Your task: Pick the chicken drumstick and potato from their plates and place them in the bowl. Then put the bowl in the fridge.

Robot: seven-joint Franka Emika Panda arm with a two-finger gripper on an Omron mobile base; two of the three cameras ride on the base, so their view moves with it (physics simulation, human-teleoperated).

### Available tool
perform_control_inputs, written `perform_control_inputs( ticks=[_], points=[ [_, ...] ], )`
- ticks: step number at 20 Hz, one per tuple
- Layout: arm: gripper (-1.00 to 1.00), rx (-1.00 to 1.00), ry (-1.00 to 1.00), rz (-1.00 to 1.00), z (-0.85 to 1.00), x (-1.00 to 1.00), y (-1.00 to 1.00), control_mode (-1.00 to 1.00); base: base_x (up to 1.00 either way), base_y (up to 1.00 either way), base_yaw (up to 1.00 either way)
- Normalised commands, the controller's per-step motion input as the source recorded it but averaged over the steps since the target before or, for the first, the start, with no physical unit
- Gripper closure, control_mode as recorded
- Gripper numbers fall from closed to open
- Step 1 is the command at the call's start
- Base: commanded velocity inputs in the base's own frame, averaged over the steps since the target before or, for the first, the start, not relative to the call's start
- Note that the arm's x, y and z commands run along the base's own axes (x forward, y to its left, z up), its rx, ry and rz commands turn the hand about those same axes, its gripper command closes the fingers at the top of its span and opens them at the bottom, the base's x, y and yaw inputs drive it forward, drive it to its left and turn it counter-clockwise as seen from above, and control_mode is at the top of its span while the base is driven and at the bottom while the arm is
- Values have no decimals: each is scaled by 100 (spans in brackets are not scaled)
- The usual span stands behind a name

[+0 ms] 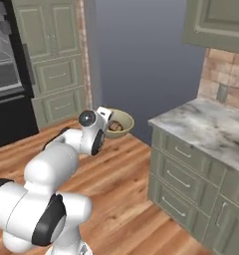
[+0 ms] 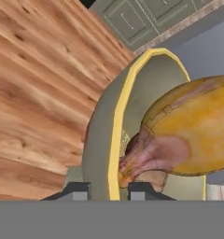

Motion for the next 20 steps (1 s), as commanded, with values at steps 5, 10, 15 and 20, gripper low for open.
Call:
perform_control_inputs(
  ticks=[5, 10, 15, 20],
  points=[
    [100, 0, 0, 0, 0, 0, 0, 100, 72, -1, 53],
    [100, 0, 0, 0, 0, 0, 0, 100, 72, -1, 53],
    [100, 0, 0, 0, 0, 0, 0, 100, 74, 0, 50],
    [100, 0, 0, 0, 0, 0, 0, 100, 77, 0, 47]
  ],
)
